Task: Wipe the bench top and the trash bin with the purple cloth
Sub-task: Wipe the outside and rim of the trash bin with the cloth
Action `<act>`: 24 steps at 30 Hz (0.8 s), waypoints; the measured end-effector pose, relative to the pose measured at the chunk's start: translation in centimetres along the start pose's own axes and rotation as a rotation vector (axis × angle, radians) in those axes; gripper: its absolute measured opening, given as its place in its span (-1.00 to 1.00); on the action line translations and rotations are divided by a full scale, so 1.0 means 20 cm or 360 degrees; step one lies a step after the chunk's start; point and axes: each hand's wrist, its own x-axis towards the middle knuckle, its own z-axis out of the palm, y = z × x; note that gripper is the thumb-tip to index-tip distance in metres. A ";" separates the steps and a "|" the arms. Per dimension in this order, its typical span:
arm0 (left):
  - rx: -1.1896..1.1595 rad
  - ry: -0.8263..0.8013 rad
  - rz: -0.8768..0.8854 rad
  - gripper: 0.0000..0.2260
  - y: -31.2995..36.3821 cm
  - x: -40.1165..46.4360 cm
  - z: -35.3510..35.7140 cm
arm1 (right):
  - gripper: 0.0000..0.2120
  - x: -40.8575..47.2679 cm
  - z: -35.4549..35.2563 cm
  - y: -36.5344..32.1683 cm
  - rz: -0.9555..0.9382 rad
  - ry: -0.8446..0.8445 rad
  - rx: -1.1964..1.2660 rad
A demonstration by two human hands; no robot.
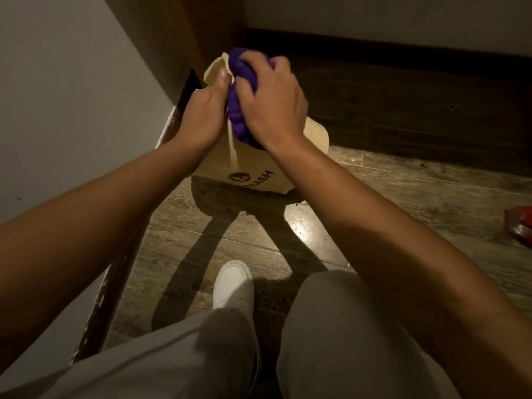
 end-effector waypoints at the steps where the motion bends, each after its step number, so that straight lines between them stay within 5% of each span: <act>1: -0.0005 0.0060 0.0045 -0.51 0.00 0.01 0.01 | -0.59 0.00 0.02 -0.01 -0.0007 -0.0014 -0.0043; 14: 0.0170 0.0239 0.0083 -0.50 -0.15 0.05 -0.08 | -0.63 0.11 0.04 0.56 0.0355 -0.0437 -0.0339; 24: 0.0358 0.0217 0.0117 -0.50 -0.11 0.12 -0.05 | -0.64 -0.23 0.07 0.67 0.0379 -0.0088 -0.0301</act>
